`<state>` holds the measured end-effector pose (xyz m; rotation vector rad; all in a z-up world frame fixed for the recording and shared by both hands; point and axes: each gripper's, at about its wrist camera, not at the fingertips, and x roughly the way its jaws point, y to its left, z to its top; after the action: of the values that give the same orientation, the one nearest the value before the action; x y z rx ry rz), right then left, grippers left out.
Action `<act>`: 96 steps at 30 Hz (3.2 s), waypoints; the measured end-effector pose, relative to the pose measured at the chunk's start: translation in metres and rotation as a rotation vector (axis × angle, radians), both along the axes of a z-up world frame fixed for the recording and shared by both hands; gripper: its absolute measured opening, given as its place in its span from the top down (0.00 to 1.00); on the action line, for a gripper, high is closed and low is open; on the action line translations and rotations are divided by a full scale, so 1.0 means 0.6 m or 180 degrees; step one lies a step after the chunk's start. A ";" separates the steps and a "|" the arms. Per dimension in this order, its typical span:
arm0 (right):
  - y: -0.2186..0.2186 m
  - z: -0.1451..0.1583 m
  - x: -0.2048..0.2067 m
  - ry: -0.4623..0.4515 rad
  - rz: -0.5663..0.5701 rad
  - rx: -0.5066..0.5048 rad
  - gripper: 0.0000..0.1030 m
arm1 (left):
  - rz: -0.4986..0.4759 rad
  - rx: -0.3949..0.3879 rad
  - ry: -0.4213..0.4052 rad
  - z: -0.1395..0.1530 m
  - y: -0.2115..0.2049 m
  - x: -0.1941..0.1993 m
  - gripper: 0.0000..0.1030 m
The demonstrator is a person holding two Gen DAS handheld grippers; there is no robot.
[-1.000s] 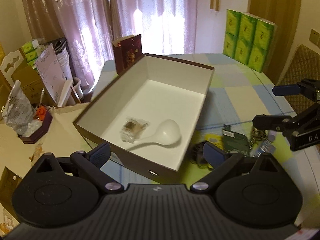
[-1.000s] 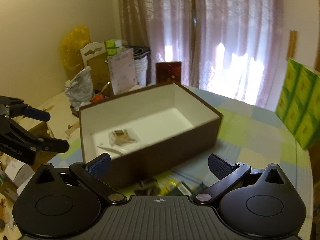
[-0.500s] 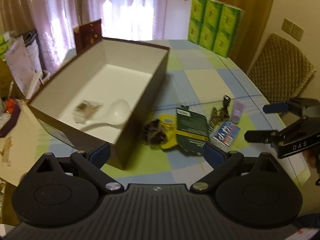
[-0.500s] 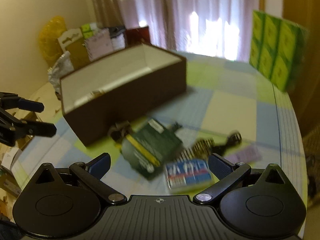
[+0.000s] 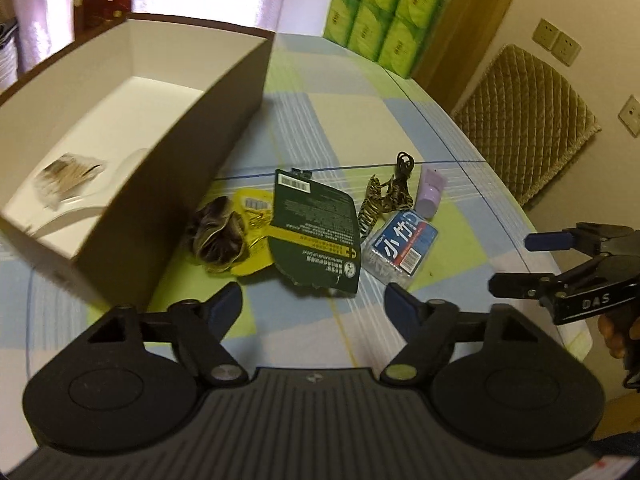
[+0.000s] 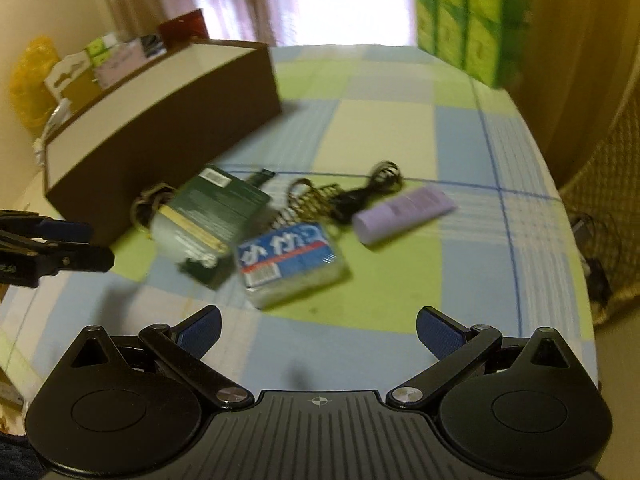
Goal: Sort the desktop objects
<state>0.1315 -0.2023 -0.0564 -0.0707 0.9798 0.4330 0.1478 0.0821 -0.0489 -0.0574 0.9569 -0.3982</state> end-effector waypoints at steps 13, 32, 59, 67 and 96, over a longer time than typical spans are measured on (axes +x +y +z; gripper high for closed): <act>-0.052 -0.031 0.028 0.0202 -0.0348 -0.0070 0.02 | 0.0022 -0.0109 0.0190 -0.055 -0.027 0.155 0.42; -0.073 -0.065 0.063 0.0406 -0.0521 -0.0076 0.02 | -0.0215 -0.0227 0.0580 -0.046 -0.076 0.154 0.89; 0.034 -0.061 0.068 0.0012 0.0632 0.0108 0.02 | 0.0238 -0.0248 0.0425 -0.010 -0.010 0.064 1.00; 0.073 -0.092 0.083 -0.0112 0.1024 -0.0054 0.02 | 0.0479 -0.0290 0.0371 0.001 0.027 0.028 1.00; 0.096 -0.013 0.009 -0.0116 0.1149 0.0180 0.19 | 0.0533 -0.0412 0.0077 0.072 0.077 -0.059 1.00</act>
<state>0.1371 -0.1448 -0.0641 -0.2056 0.9198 0.7877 0.1126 0.1285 -0.0055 -0.2589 0.9416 -0.3047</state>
